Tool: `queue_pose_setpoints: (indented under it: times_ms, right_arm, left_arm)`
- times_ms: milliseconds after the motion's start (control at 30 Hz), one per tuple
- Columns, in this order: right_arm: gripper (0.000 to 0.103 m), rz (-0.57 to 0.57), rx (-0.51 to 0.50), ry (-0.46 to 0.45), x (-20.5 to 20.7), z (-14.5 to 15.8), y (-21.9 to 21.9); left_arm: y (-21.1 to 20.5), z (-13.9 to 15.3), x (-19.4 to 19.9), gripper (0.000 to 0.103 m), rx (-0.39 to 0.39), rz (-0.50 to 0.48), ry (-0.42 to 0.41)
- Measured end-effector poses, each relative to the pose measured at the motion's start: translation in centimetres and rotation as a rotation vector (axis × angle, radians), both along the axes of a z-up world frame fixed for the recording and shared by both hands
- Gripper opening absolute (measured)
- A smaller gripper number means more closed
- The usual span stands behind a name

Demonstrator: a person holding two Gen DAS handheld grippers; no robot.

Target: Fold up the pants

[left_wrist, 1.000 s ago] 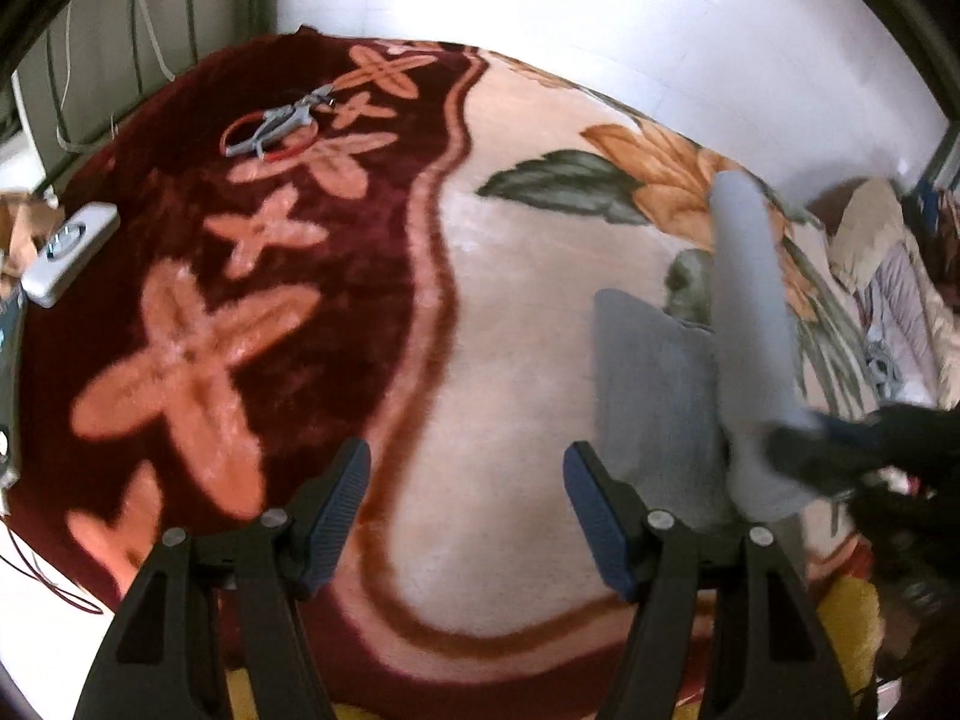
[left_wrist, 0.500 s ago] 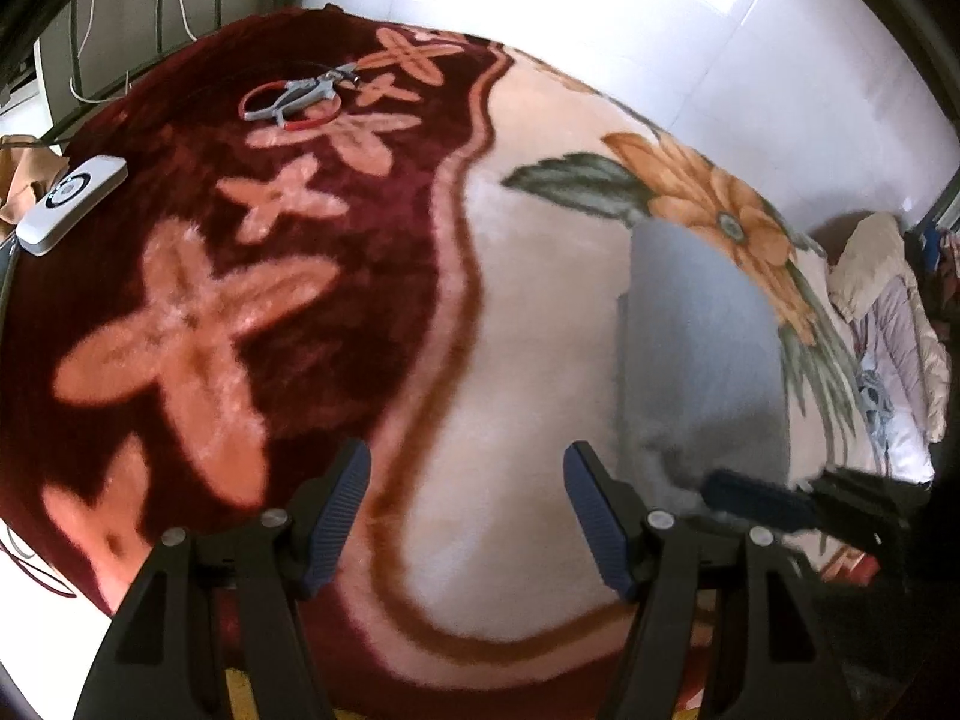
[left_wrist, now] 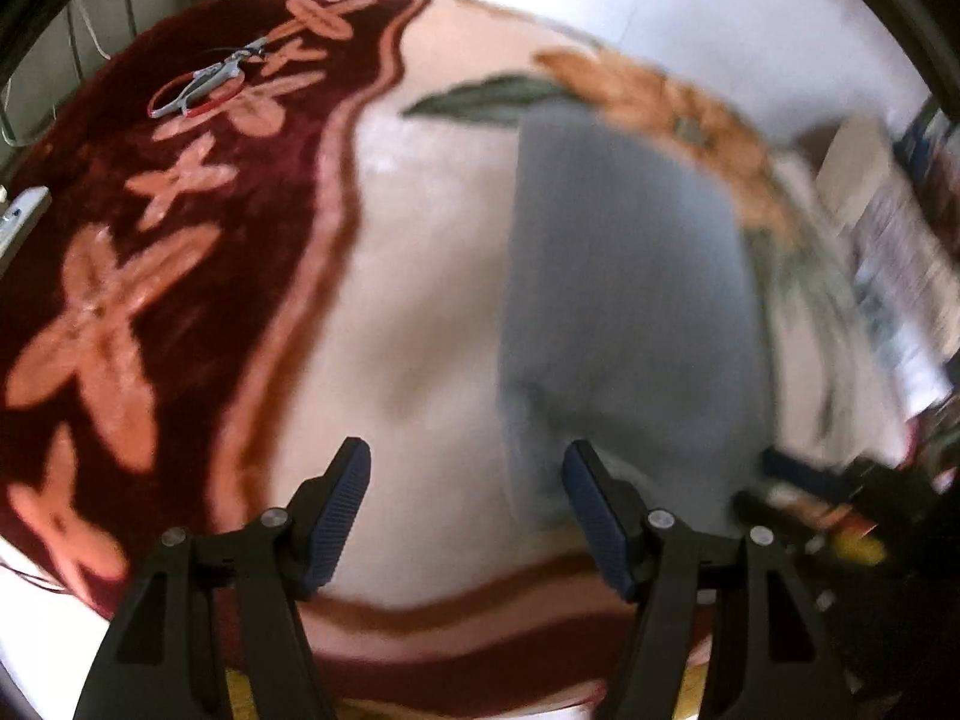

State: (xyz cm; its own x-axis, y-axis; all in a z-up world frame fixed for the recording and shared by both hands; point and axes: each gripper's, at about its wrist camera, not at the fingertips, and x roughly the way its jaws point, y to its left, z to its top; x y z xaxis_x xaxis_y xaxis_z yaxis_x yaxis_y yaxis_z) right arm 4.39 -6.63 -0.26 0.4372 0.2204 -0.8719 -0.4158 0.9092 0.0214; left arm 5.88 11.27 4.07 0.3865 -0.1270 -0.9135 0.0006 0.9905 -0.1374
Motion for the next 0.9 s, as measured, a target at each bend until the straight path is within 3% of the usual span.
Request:
queue_pose_setpoints:
  times_ms: [167,300,433,567,733,833,900]
  right_arm:
    - [0.034,-0.035,0.073,0.019,-0.4,-0.9,-1.6]
    - [0.034,-0.074,0.134,-0.015,-0.6,0.4,-2.7]
    - [0.038,-0.145,0.218,-0.014,0.4,1.0,-4.3]
    - [0.039,-0.207,0.305,0.015,2.8,0.8,-5.6]
    - [0.039,-0.216,0.366,0.075,4.2,-0.3,-5.7]
    - [0.040,-0.200,0.365,0.081,4.6,-0.8,-5.3]
    - [0.045,-0.200,0.367,0.092,4.8,-1.3,-5.5]
  left_arm:
    - [1.2,-1.6,-1.1,0.072,0.022,0.071,0.053]
    - [1.7,-0.5,-1.9,0.070,0.019,0.099,0.028]
    - [1.5,1.4,-1.7,0.070,-0.046,0.112,-0.032]
    - [0.2,1.8,-0.1,0.070,-0.109,0.091,-0.041]
    - [-1.2,0.1,2.1,0.071,-0.218,0.039,0.008]
    - [-1.5,-1.0,2.4,0.071,-0.232,0.034,0.034]
    - [-1.4,-1.7,2.4,0.071,-0.248,0.044,0.049]
